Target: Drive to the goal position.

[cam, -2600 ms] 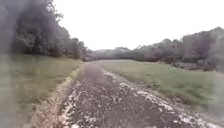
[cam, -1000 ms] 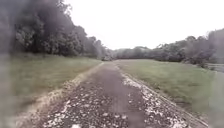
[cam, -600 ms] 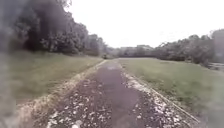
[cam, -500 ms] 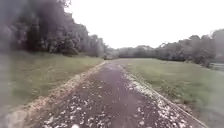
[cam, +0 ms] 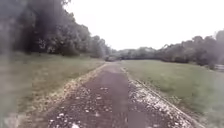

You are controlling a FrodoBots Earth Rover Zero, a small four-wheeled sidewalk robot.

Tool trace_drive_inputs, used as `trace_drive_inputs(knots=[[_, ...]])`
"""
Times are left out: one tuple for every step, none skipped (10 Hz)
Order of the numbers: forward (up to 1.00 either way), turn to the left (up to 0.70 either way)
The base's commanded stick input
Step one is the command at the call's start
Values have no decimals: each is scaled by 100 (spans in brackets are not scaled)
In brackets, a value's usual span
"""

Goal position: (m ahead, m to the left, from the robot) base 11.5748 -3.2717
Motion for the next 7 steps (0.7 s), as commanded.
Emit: trace_drive_inputs(knots=[[100, -2], [100, -7], [100, -35], [100, -40], [100, -40], [100, -2], [100, 0]])
